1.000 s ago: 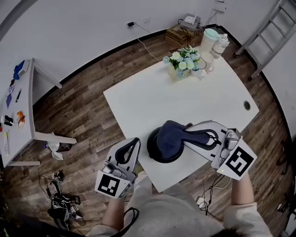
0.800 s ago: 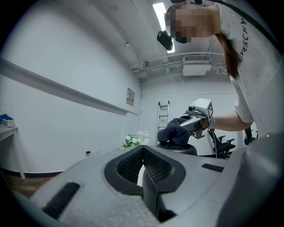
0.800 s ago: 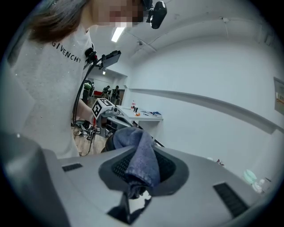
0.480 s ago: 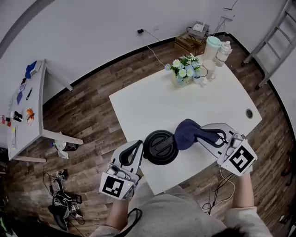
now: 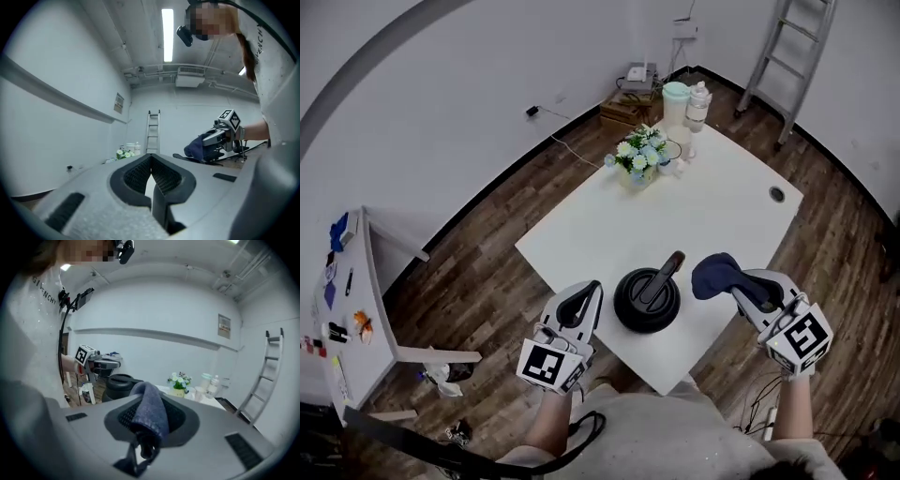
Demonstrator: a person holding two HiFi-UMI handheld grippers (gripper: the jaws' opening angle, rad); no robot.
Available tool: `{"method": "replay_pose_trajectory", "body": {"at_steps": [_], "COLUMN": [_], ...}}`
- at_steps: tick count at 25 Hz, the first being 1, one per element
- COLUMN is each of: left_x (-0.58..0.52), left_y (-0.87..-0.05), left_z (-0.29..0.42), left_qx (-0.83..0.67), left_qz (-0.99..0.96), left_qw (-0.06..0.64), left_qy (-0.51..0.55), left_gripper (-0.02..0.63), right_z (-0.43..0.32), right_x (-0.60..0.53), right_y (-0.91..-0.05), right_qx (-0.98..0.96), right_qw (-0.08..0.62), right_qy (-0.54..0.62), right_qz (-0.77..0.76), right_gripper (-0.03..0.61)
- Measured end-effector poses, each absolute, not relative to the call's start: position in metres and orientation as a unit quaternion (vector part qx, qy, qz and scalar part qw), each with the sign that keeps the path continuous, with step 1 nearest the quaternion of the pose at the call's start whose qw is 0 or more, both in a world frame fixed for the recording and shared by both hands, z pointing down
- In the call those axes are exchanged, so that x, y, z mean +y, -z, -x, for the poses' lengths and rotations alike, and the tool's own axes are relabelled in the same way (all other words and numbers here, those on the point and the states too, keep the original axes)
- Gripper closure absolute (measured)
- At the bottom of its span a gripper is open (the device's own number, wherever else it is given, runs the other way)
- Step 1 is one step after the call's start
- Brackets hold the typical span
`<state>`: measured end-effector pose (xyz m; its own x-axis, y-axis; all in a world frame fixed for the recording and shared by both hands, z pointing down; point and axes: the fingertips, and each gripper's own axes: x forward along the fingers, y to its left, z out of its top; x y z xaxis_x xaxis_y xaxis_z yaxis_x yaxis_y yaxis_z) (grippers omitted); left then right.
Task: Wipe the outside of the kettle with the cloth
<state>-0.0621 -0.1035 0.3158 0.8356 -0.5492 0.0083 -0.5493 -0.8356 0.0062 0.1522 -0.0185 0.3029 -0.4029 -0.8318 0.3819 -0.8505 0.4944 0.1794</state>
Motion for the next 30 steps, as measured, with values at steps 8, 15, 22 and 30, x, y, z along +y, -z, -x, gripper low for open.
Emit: {"method": "replay_pose_trajectory", "body": {"at_steps": [8,15,22,30], "left_x": [-0.079,-0.036,-0.016,-0.018], "left_y": [-0.321,-0.358,-0.375,-0.385], "left_z": [0.088,0.085,0.081,0.089], "left_qx": [-0.124,-0.052,-0.028,-0.03], "left_qz": [-0.992,-0.996,-0.995,-0.994], "left_qw": [0.023,0.068,0.094,0.1], "left_qy": [0.02,0.0,-0.006,-0.009], "left_gripper": [0.611,0.611,0.61,0.609], "right_z": [-0.054,0.007,0.028,0.047], "right_x": [0.092,0.098,0.102,0.096], "right_y": [-0.338,-0.359,-0.364,-0.372], "right_qx": [-0.73,-0.68,-0.651,-0.66], "right_qw": [0.178,0.133,0.105,0.144], "right_qy": [-0.131,-0.147,-0.163,-0.163], "right_qz": [-0.646,-0.706,-0.734,-0.719], "right_gripper": [0.514,0.515,0.515,0.515]}}
